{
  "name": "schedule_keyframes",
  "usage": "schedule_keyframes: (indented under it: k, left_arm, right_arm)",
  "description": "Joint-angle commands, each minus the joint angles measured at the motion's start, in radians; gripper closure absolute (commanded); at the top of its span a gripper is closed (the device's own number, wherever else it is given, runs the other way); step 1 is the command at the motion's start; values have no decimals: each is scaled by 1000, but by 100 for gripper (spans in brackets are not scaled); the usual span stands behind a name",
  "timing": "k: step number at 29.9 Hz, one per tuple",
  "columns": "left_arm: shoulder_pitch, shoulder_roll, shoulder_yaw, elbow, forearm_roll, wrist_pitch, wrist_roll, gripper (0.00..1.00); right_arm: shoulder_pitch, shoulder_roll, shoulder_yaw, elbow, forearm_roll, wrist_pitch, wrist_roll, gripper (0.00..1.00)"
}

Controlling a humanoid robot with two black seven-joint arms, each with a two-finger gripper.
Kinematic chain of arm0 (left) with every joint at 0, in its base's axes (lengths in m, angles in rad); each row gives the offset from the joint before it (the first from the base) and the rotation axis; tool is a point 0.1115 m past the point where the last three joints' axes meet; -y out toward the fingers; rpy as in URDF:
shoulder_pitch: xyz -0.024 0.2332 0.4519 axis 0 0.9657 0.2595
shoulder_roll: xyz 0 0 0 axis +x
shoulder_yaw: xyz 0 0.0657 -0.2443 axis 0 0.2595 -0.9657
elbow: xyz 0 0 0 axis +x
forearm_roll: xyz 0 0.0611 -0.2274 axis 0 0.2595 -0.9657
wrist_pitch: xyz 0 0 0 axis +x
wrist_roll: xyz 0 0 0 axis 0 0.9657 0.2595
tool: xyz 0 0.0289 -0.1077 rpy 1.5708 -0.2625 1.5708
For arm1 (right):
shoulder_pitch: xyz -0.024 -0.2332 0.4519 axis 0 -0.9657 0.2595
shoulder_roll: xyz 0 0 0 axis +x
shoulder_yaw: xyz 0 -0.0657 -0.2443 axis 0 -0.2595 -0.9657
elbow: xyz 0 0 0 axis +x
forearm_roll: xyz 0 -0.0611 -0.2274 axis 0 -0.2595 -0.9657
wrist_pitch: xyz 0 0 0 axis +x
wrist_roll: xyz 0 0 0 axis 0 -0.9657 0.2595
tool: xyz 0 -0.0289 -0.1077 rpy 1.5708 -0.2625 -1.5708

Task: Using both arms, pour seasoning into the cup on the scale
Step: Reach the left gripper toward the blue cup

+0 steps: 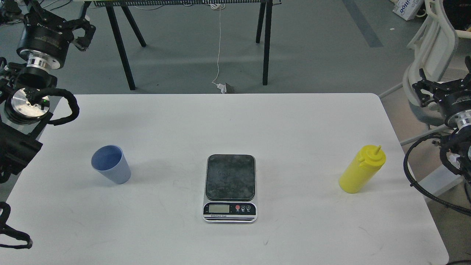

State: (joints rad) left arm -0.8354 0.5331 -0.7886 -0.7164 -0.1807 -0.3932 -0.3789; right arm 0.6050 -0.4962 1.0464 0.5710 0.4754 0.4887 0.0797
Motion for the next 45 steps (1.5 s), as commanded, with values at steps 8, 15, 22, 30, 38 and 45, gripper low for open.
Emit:
schedule_keyframes:
  k: [8,15,22,30,38,45]
  left_arm:
    - [33,47,11,-24,3,-7,11,0]
    - [202,226,19,-369,205,-47,2,0]
    - [280,387,14,-549,666,-38,-75,2]
    - [297,502,34,-618,1219,216,-110,10]
    - [305,504,193,-533,1728,534,-110,10]
    - [300,493,402,-311,1920,640,-110,31]
  right_arm:
    - [-34,-12,9,95,0,0,6,1]
    - [-86,-39,21,121,0,0,11,1]
    - [-149,-59,38,124,2,0,11,1]
    - [-171,-90,64,147,2,0,11,1]
    - [-182,-91,80,156,2,0,11,1]
    - [-182,-114,83,158,2,0,11,1]
